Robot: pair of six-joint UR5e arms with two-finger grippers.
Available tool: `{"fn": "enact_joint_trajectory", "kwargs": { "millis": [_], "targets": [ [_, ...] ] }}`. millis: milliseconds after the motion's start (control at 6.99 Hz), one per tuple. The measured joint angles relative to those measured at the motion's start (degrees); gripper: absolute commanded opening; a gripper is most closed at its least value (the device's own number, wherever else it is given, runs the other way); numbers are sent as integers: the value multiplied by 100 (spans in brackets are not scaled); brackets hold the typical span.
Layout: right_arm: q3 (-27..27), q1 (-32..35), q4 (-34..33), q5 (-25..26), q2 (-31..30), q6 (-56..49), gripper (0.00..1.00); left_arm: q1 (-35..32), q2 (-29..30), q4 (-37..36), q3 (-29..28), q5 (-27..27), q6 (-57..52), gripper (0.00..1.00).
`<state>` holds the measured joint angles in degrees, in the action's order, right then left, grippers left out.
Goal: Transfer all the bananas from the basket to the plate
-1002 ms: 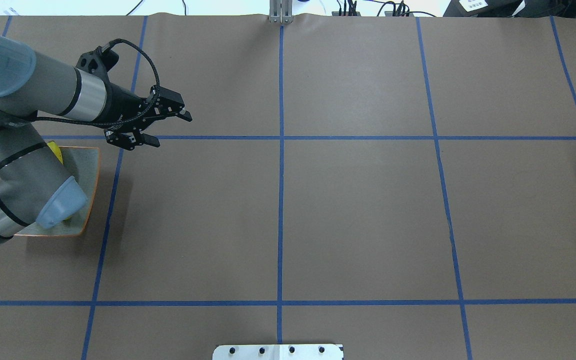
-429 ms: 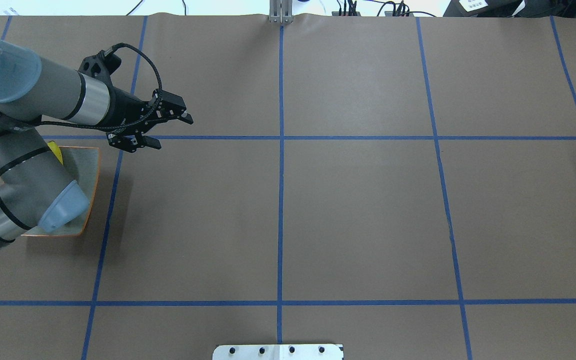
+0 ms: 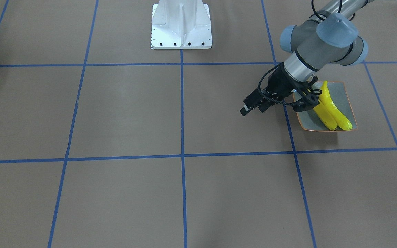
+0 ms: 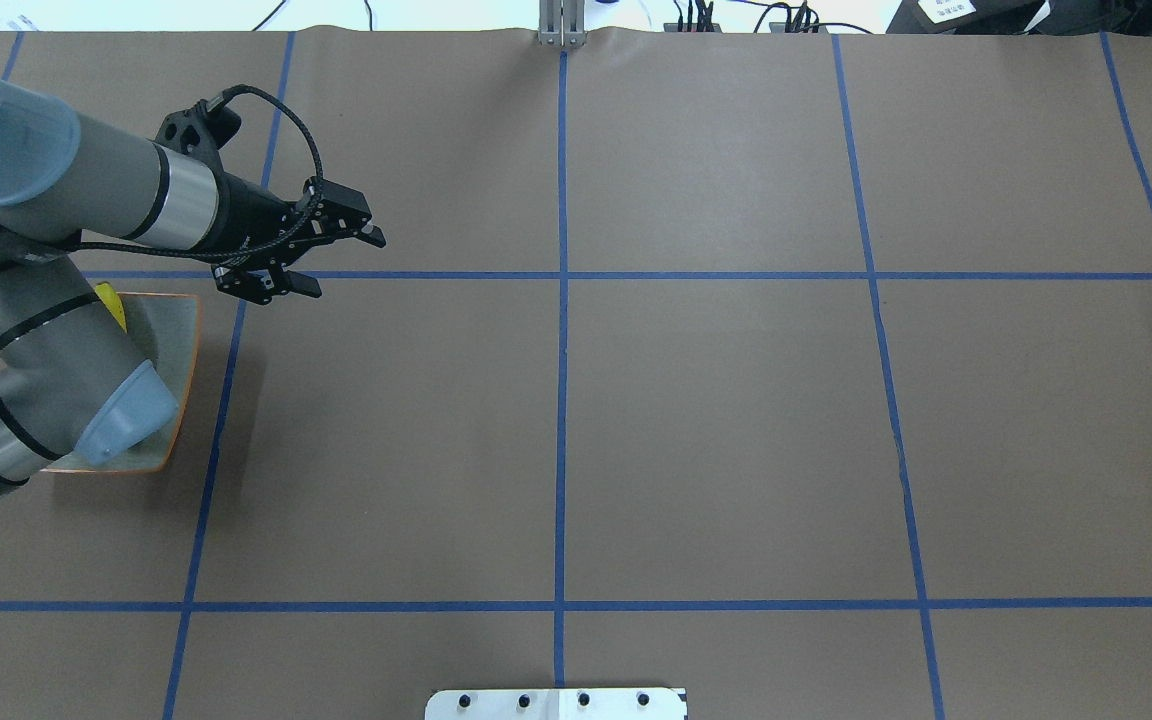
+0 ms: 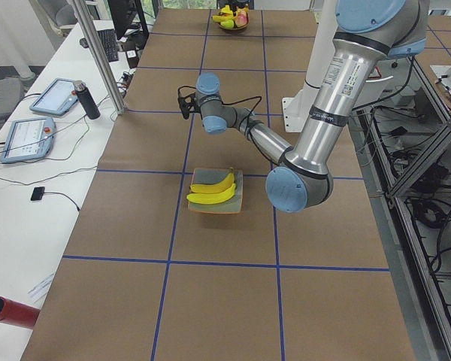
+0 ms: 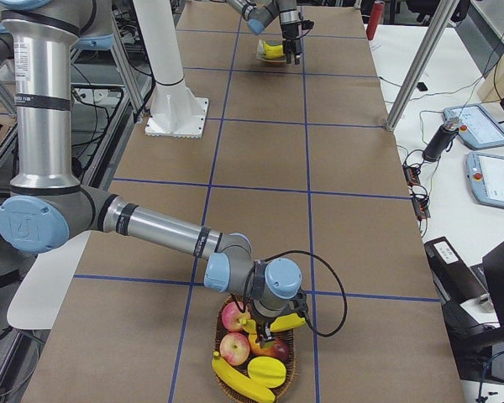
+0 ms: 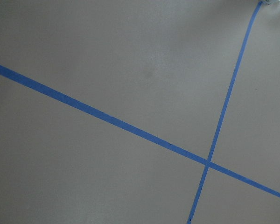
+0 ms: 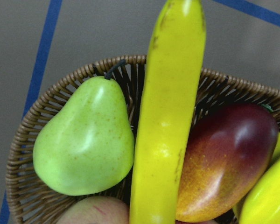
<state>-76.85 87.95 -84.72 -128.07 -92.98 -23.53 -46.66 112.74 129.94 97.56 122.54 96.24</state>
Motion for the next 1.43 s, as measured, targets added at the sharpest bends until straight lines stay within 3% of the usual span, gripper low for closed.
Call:
{"fn": "enact_joint_trajectory", "kwargs": {
  "millis": [859,1002,1288,1431],
  "targets": [
    [86,-6,-3,-17,-32,0,74,-1,-30,5,-11,7,-19,100],
    [109,-6,-1,-29,-29,-1,61,-1,-31,5,-24,7,-28,100],
    [123,-5,0,-58,-28,3,9,-1,-27,5,-37,7,-36,100],
    [126,-6,1,-67,-33,4,0,-1,-29,5,-41,7,-39,100]
  ]
}}
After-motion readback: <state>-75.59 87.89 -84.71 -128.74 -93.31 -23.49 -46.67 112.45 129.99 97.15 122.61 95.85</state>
